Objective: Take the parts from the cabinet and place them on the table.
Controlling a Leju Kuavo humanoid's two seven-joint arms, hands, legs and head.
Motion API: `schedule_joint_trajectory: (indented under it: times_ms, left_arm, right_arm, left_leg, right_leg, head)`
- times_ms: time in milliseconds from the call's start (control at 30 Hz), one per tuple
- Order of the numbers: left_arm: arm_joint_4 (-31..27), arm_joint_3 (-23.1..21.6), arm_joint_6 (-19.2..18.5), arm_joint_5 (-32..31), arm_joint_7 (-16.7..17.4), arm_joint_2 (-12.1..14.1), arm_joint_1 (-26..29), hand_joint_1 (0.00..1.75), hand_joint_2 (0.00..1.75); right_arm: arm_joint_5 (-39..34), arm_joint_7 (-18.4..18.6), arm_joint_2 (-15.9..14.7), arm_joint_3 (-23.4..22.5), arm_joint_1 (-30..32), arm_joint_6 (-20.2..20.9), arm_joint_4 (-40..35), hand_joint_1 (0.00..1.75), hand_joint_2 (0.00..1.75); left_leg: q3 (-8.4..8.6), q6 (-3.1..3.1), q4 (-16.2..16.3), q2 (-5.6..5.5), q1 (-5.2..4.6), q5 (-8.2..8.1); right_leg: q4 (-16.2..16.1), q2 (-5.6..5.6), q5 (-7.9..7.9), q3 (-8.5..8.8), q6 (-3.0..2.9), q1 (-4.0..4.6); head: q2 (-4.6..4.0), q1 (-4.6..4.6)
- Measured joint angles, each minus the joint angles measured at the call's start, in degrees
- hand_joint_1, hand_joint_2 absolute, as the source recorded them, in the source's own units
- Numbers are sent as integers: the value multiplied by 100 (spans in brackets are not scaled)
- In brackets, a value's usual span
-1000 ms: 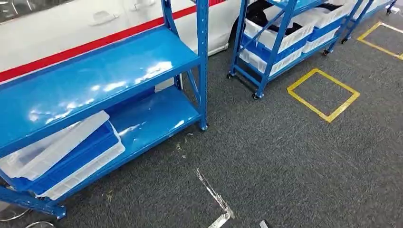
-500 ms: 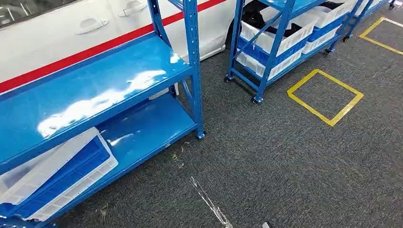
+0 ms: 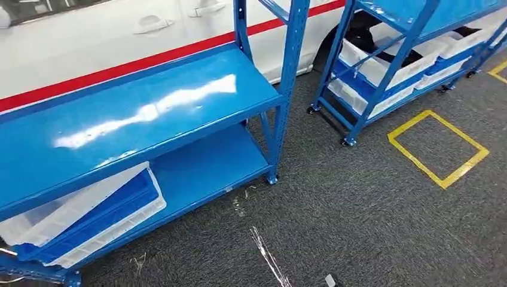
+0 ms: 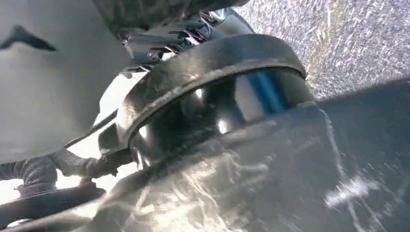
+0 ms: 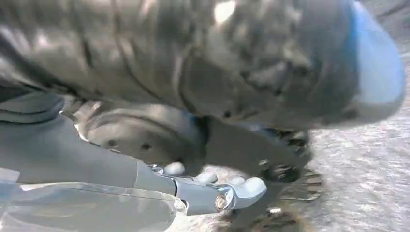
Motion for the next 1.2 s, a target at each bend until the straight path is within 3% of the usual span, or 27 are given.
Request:
schedule_joint_trajectory:
  times_ms: [33,67,200,233,267,300,333,400,433,467,533,567,600,633,667,733,767,800,833,933,967,1000,1067,1100,1133,1167,1200]
  left_arm:
    - [0,-2,2,0,-2,-7,0,0,0]
    - [0,0,2,0,0,-20,12,0,0]
    - [0,-2,20,-4,0,-18,-5,0,0]
    - [2,-2,20,-4,0,0,-5,0,0]
    - [0,-2,31,0,0,-4,-5,0,0]
    - [0,-2,33,0,0,-4,-7,0,0]
    - [0,-2,35,-2,0,-4,-12,0,0]
    - [0,-2,39,-2,-2,-2,-12,0,0]
    - [2,-2,42,-2,-2,-2,-11,0,0]
    - [2,0,44,-2,0,0,-8,0,0]
    - [2,-2,52,2,9,17,9,0,0]
    - [2,0,61,11,20,17,31,0,0]
    - [0,0,61,11,20,11,42,0,0]
    - [4,-2,63,9,20,15,42,0,0]
    - [4,-2,76,4,17,7,38,0,0]
    - [4,0,34,4,-21,7,37,0,0]
    - [4,-2,8,4,-51,9,35,0,0]
    - [4,-2,-55,4,-114,9,32,0,0]
    - [4,-2,-188,9,-206,29,30,0,0]
    - [7,0,-487,0,-330,103,25,0,0]
    - [7,0,-553,-4,-337,111,27,0,0]
    - [7,-2,-577,-11,-334,111,29,0,0]
    - [4,-2,-581,-46,-286,98,28,0,0]
    - [4,0,-579,-52,-249,72,27,0,0]
    - [4,0,-579,-59,-195,57,29,0,0]
    - [4,-2,-579,-59,-160,57,2,0,0]
    - [4,0,-577,-59,-123,55,-5,0,0]
  right_arm:
    - [2,4,-11,11,17,-2,4,0,0]
    - [2,9,-29,15,24,-2,9,0,0]
    - [2,11,-33,35,18,2,7,0,0]
    - [0,11,46,44,18,7,-13,0,0]
    - [0,11,-24,48,16,0,-4,0,0]
    - [-4,11,-9,59,20,4,-4,0,0]
    - [-7,11,-20,66,23,2,-2,0,0]
    - [-7,11,-24,68,33,2,0,0,0]
    - [-7,11,-24,72,34,2,0,0,0]
    - [-7,11,-24,76,34,4,0,0,0]
    - [-7,11,-15,87,29,2,0,0,0]
    - [-7,11,-22,87,26,2,2,0,0]
    - [-7,11,-83,87,25,-4,11,0,0]
    - [-7,11,-46,92,28,2,4,0,0]
    - [-7,11,-66,92,20,-2,7,0,0]
    - [-7,11,-66,94,-14,9,4,0,0]
    - [-7,29,-61,98,-25,22,2,0,0]
    - [-20,53,-61,103,-27,59,4,0,0]
    - [-55,88,-70,103,-12,158,4,0,0]
    - [-96,171,-70,103,1,260,4,0,0]
    - [-109,184,-72,103,2,284,7,0,0]
    - [-114,195,-70,105,5,291,7,0,0]
    - [-114,199,-70,111,12,293,7,0,0]
    - [-114,219,-70,116,16,297,7,0,0]
    - [-114,245,-78,120,21,299,19,0,0]
    - [-114,249,-72,120,26,304,20,0,0]
    - [-116,260,-72,120,21,304,20,0,0]
  left_leg:
    - [32,-14,6,-79,-5,-21]
    - [21,-22,6,-118,2,-26]
    - [-45,-92,12,-324,19,-6]
    - [-53,-101,39,-329,-17,-51]
    - [-79,-164,118,-122,-58,-126]
    - [-233,-258,434,118,6,-322]
    - [-461,-317,877,243,78,-528]
    - [-874,-423,1632,305,177,-748]
    - [-958,-479,1732,319,220,-681]
    - [-900,-543,1560,338,268,-478]
    - [-487,-646,657,432,346,93]
    - [-308,-713,193,641,367,258]
    - [-266,-745,215,855,255,119]
    - [-250,-565,132,817,281,81]
    - [-283,-465,173,752,279,57]
    - [-301,-374,186,607,278,15]
    - [-262,-325,172,537,288,18]
    - [-238,-295,165,463,277,3]
    - [-228,-258,154,412,265,0]
    - [-213,-167,150,232,202,-12]
    - [-185,-152,148,113,167,-18]
    - [-158,-137,148,18,148,-27]
    - [-112,-130,151,-143,119,-35]
    - [-95,-136,151,-214,114,-40]
    - [-127,-149,130,-258,120,-30]
    - [-163,-164,180,-327,96,-39]
    - [-164,-202,144,-372,143,-15]
  right_leg:
    - [-582,127,404,159,-53,18]
    - [-782,381,423,229,-103,35]
    - [-983,241,437,310,-116,43]
    - [-1061,147,468,356,-144,-60]
    - [-1105,110,469,402,-146,-47]
    - [-1138,29,463,443,-162,-65]
    - [-1138,-45,455,467,-168,-74]
    - [-1137,-207,401,514,-150,-112]
    - [-1137,-275,373,548,-122,-142]
    - [-1136,-348,334,598,-85,-183]
    - [-1129,-463,245,719,13,-273]
    - [-1116,-509,187,774,84,-272]
    - [-1127,-529,159,768,130,-221]
    - [-1101,-593,115,781,193,-202]
    - [-1144,-638,114,821,199,-162]
    - [-1190,-780,70,921,227,-185]
    - [-1181,-729,14,925,250,-214]
    - [-962,-349,-139,850,224,-217]
    - [-539,-184,-344,623,191,-209]
    - [671,-74,-710,-136,121,-114]
    - [803,-60,-597,-315,73,-72]
    - [595,-47,-350,-292,18,-39]
    - [-175,45,211,-47,-99,5]
    - [-691,230,457,106,-170,24]
    - [-705,531,376,109,-191,-9]
    - [-838,559,430,116,-120,-1]
    - [-840,493,431,129,-111,30]
  head:
    - [0,0]
    - [0,-6]
    - [0,-4]
    - [0,-6]
    - [0,-24]
    - [0,-129]
    - [0,-120]
    - [0,-125]
    - [0,-125]
    - [0,-127]
    - [0,-127]
    - [0,-133]
    - [0,-179]
    - [0,-243]
    - [0,-152]
    - [0,-109]
    - [0,-109]
    - [0,-63]
    - [0,-35]
    - [0,-26]
    - [0,-26]
    - [0,-24]
    - [0,-20]
    - [0,-24]
    - [0,-39]
    - [0,-54]
    - [0,-33]
